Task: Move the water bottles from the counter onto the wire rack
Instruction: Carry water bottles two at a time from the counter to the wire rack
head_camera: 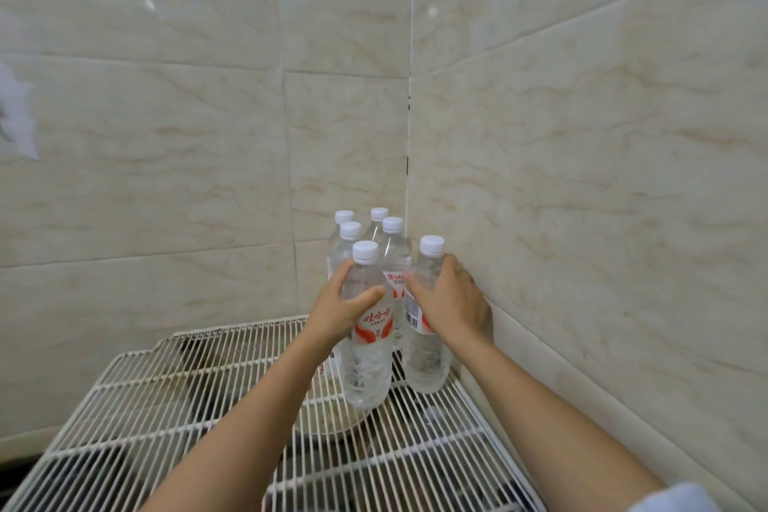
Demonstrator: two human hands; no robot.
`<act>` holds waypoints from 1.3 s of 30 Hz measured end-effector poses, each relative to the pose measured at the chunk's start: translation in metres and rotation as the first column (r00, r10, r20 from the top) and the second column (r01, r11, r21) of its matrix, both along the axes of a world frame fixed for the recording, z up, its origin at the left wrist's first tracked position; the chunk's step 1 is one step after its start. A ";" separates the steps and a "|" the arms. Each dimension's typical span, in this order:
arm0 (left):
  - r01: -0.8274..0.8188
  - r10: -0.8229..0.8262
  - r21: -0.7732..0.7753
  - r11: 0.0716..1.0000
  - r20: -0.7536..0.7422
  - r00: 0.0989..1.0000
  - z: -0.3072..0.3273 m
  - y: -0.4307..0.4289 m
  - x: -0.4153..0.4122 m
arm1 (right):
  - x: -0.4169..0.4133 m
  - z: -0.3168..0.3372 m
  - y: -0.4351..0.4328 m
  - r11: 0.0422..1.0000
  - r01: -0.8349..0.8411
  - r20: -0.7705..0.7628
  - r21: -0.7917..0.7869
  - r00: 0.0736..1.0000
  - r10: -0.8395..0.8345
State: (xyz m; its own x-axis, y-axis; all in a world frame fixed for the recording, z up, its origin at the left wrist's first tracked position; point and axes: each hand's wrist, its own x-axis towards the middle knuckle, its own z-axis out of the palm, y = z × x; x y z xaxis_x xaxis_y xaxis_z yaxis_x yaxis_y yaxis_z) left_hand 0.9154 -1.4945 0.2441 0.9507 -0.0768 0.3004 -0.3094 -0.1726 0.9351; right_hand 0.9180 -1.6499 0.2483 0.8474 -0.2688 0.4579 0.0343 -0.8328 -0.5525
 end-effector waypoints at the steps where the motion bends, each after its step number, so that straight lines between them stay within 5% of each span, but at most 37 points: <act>1: 0.001 -0.001 -0.003 1.000 -0.007 1.000 0.001 0.000 0.001 | -0.001 0.000 0.002 1.000 0.005 0.006 0.003 1.000 -0.005; 11: -0.033 0.035 0.019 0.999 -0.069 0.997 0.011 0.000 -0.019 | -0.018 -0.013 -0.001 0.989 -0.056 -0.050 0.133 0.997 0.063; 16: -0.110 0.118 0.099 0.989 -0.076 0.990 -0.003 0.007 -0.046 | -0.060 -0.043 0.003 0.974 -0.062 0.124 0.216 0.992 0.035; 22: -0.238 0.286 0.266 0.934 -0.162 0.945 -0.042 0.081 -0.098 | -0.103 -0.068 0.041 0.938 -0.289 0.031 0.191 0.957 0.288; 26: -0.380 0.468 0.493 0.783 -0.066 0.881 -0.064 0.142 -0.153 | -0.123 -0.072 0.085 0.828 -0.553 -0.057 0.091 0.827 0.559; 31: -0.611 0.719 0.550 0.569 0.027 0.694 -0.076 0.205 -0.232 | -0.148 -0.078 0.148 0.633 -0.775 -0.150 0.002 0.625 0.766; 35: -0.700 0.856 0.569 0.433 -0.017 0.516 -0.100 0.231 -0.304 | -0.182 -0.094 0.195 0.471 -0.879 -0.060 -0.079 0.475 0.878; 39: -0.709 0.904 0.584 0.395 -0.108 0.414 -0.125 0.252 -0.357 | -0.212 -0.115 0.220 0.365 -0.890 0.017 -0.273 0.374 0.927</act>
